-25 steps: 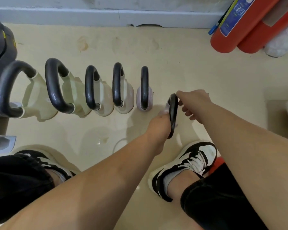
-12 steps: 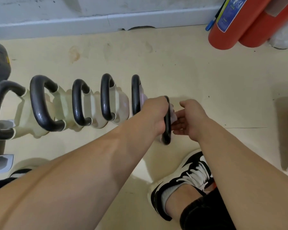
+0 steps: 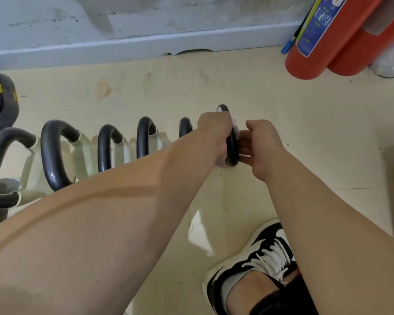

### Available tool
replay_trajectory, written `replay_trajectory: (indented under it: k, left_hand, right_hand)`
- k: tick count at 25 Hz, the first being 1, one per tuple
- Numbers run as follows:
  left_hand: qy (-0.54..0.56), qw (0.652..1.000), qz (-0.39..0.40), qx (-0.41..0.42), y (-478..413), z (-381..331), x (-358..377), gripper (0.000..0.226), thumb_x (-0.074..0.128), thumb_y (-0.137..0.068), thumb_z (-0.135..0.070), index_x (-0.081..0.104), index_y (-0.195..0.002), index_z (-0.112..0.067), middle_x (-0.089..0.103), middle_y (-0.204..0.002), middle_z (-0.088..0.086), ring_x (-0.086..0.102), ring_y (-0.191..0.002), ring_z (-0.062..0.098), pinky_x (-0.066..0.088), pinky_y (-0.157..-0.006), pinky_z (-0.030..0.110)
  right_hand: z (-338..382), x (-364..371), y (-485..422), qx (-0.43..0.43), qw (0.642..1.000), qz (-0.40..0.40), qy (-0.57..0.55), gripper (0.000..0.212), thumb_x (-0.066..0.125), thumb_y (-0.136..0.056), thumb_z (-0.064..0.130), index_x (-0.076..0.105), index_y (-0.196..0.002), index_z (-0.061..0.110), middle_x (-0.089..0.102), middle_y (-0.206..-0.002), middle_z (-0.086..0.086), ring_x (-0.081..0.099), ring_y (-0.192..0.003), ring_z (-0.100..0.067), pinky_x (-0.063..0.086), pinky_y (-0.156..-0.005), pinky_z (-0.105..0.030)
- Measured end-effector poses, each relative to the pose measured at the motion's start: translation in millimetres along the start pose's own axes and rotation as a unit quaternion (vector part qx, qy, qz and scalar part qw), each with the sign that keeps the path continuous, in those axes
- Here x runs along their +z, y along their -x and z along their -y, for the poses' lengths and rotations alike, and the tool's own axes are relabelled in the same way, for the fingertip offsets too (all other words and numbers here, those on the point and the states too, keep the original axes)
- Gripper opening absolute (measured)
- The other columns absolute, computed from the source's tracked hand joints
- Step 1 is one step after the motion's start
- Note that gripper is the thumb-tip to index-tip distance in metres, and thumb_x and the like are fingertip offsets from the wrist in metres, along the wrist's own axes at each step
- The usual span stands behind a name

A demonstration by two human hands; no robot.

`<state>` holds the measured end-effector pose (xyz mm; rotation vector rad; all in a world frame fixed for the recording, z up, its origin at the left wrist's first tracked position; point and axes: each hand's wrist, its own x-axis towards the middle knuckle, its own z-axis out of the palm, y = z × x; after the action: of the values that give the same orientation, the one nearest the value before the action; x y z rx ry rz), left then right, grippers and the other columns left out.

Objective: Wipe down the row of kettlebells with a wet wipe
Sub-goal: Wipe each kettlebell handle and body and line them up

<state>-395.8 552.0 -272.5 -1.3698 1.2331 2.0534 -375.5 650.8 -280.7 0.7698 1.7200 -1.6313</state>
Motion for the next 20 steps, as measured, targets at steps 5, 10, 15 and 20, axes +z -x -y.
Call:
replay_trajectory:
  k: [5, 10, 15, 20]
  left_hand:
    - [-0.24, 0.959, -0.039, 0.147, 7, 59, -20, 0.043, 0.034, -0.103, -0.039, 0.065, -0.123, -0.016, 0.075, -0.1, 0.005, 0.071, -0.097, 0.023, 0.054, -0.09, 0.037]
    - [-0.154, 0.981, -0.044, 0.107, 3, 50, -15, 0.036, 0.042, -0.103, -0.023, 0.06, -0.133, -0.014, 0.07, -0.105, 0.008, 0.066, -0.09, 0.024, 0.054, -0.078, 0.034]
    - [-0.138, 0.986, -0.053, 0.079, 27, 64, -11, 0.033, 0.045, -0.1, -0.019, 0.057, -0.13, -0.018, 0.065, -0.101, 0.003, 0.06, -0.084, 0.017, 0.044, -0.064, 0.027]
    - [-0.052, 0.987, -0.121, 0.097, 22, 30, -12, 0.014, 0.052, -0.095, -0.021, 0.059, -0.103, -0.012, 0.059, -0.081, 0.004, 0.059, -0.086, 0.022, 0.043, -0.071, 0.03]
  right_hand:
    - [-13, 3, -3, 0.014, 0.997, -0.079, 0.024, 0.04, 0.044, -0.091, 0.026, 0.073, -0.109, 0.003, 0.077, -0.108, -0.015, 0.072, -0.092, -0.029, 0.053, -0.075, -0.037]
    - [-21, 6, 0, 0.002, 0.997, -0.074, 0.034, 0.037, 0.048, -0.088, 0.025, 0.073, -0.105, 0.004, 0.078, -0.106, -0.016, 0.074, -0.093, -0.032, 0.052, -0.078, -0.036]
    - [-19, 16, 3, 0.007, 0.997, -0.08, -0.003, 0.022, 0.052, -0.087, 0.024, 0.068, -0.081, 0.011, 0.076, -0.091, -0.011, 0.061, -0.073, -0.029, 0.047, -0.069, -0.033]
    - [-29, 5, 4, 0.011, 0.993, -0.114, -0.039, 0.036, 0.049, -0.091, 0.028, 0.074, -0.097, 0.002, 0.077, -0.103, -0.017, 0.072, -0.085, -0.031, 0.055, -0.078, -0.037]
